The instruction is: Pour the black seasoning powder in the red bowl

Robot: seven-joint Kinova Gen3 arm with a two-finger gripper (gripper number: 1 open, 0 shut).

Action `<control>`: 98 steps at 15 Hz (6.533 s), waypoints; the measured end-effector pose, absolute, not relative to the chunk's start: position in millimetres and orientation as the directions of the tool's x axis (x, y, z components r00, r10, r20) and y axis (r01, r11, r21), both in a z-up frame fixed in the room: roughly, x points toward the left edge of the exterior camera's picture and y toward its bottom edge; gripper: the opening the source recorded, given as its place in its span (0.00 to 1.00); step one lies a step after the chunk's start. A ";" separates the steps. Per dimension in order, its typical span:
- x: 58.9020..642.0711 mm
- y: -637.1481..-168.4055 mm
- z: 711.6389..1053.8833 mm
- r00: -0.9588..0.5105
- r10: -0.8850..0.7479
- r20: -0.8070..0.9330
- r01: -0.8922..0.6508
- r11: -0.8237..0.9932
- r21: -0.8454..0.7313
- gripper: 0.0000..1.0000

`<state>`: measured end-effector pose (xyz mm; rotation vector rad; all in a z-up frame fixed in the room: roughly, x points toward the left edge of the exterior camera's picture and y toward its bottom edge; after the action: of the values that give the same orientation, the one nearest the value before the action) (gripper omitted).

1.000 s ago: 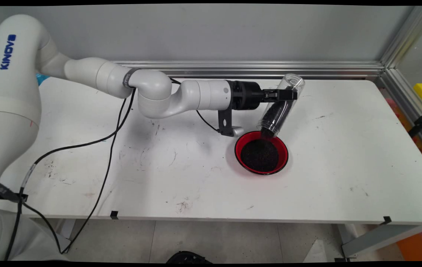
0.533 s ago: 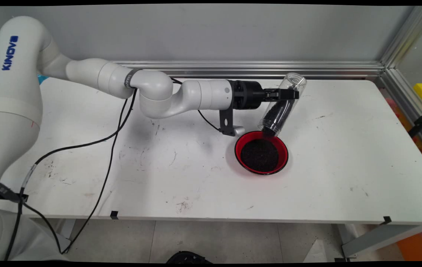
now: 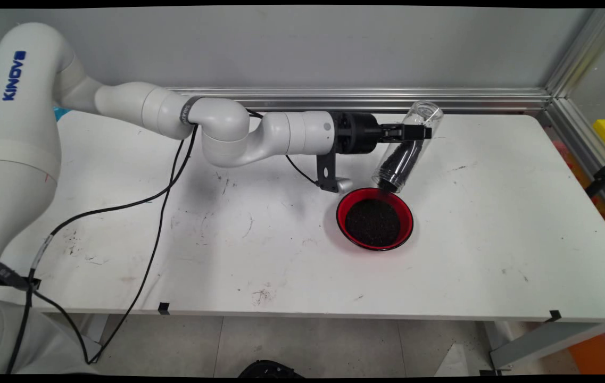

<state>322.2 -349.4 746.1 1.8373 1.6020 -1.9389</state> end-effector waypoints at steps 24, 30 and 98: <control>328.6 -342.8 761.7 -0.272 0.577 -0.770 0.608 -0.517 -0.603 0.00; 330.3 -340.8 765.1 -0.255 0.573 -0.779 0.601 -0.537 -0.592 0.00; 355.8 -311.3 868.1 -0.463 0.775 -0.429 0.620 -0.062 -0.782 0.00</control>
<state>355.8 -311.3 868.1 1.6918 2.2473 -1.7093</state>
